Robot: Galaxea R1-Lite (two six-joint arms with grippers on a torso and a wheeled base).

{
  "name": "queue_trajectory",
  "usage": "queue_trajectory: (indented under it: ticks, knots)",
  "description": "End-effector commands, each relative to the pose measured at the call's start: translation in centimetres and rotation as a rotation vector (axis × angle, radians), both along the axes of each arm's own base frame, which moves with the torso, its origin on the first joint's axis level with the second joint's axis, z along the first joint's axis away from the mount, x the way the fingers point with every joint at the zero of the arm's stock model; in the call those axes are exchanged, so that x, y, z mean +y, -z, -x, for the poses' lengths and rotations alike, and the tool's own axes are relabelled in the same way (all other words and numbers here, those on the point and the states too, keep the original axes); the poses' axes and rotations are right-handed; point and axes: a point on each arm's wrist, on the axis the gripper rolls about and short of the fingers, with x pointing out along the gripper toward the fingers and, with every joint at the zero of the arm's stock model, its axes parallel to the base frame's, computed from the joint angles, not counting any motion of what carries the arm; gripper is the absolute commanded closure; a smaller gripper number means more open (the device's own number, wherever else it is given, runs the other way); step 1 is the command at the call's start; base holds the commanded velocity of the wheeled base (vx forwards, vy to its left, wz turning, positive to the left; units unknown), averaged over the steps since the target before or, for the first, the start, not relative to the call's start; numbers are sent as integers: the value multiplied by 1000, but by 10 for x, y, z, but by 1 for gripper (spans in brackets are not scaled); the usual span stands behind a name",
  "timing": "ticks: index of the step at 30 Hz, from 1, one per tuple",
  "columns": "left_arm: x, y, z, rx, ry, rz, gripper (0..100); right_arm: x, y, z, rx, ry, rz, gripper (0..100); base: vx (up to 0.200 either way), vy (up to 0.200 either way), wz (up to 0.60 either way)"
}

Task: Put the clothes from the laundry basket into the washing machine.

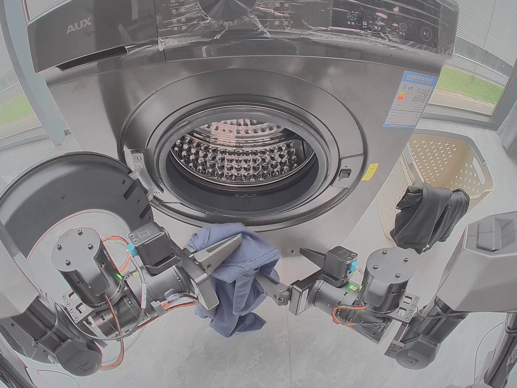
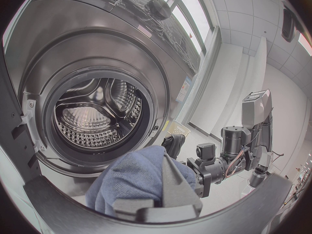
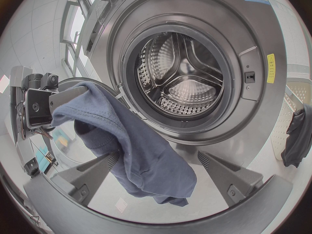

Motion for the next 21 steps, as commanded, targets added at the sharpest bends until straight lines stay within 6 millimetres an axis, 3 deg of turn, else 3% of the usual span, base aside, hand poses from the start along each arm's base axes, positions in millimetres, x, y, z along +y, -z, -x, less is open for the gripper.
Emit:
queue_trajectory:
  ticks: [1, 13, 21]
  knots:
    - [0, 1, 0, 2, 0, -2, 100, 5, 11, -1, 20, -9, 22, 0, 0, 0, 0]
    - [0, 0, 0, -1, 0, -1, 100, 32, 18, -14, -40, -54, -25, 0, 0, 0, 0]
    - [0, 0, 0, -1, 0, -1, 100, 33, 12, -23, -67, -38, -58, 0, 0, 0, 0]
